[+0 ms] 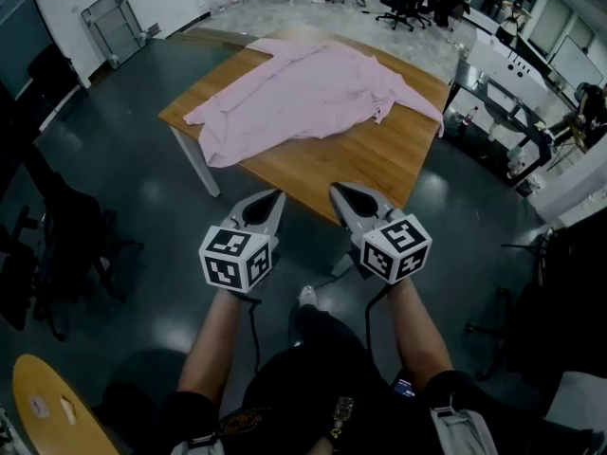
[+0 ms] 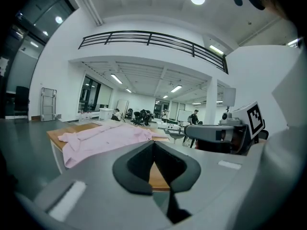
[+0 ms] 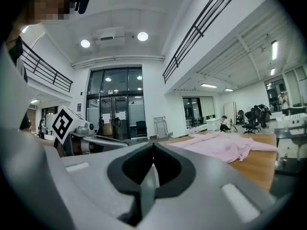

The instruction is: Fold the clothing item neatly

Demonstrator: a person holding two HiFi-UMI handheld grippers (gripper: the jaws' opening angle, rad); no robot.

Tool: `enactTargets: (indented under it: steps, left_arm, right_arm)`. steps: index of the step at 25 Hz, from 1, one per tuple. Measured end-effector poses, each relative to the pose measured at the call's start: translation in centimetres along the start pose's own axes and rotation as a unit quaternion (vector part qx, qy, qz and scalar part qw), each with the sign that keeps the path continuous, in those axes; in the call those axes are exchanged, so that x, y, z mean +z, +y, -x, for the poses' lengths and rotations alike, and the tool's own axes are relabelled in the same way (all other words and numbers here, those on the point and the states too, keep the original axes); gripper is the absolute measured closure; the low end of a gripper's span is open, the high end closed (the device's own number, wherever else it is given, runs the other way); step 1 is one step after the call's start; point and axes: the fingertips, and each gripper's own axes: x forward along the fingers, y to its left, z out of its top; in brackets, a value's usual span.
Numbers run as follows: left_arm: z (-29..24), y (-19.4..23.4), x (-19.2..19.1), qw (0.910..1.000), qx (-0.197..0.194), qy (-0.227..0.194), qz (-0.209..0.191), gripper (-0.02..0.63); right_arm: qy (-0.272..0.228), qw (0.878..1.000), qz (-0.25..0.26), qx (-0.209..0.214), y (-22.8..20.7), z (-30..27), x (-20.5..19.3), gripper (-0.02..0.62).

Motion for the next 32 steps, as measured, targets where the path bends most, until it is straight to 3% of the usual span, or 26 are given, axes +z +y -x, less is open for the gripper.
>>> enactTargets:
  steps: [8,17,25,32]
  left_arm:
    - [-6.6,5.9,1.9,0.9998,0.019,0.012,0.000,0.600]
    - [-11.8,10.6,4.1,0.9994,0.026,0.020,-0.007,0.600]
    - [-15.4,16.5,4.2,0.9995,-0.008,0.032,-0.001,0.600]
    - [-18.0,23.4,3.8,0.9957,-0.073,0.057,-0.004,0.600]
  right_arm:
    - [-0.010,1.000,-0.024,0.015,-6.0,-7.4,0.8,0.592]
    - [-0.006,0.999,-0.028,0.019,-9.6,-12.0,1.6,0.592]
    - [0.022,0.999,-0.025,-0.018,-11.3,-17.5,1.0,0.592]
    - [0.045,0.995,-0.031,-0.087,-11.9,-24.8,1.0,0.592]
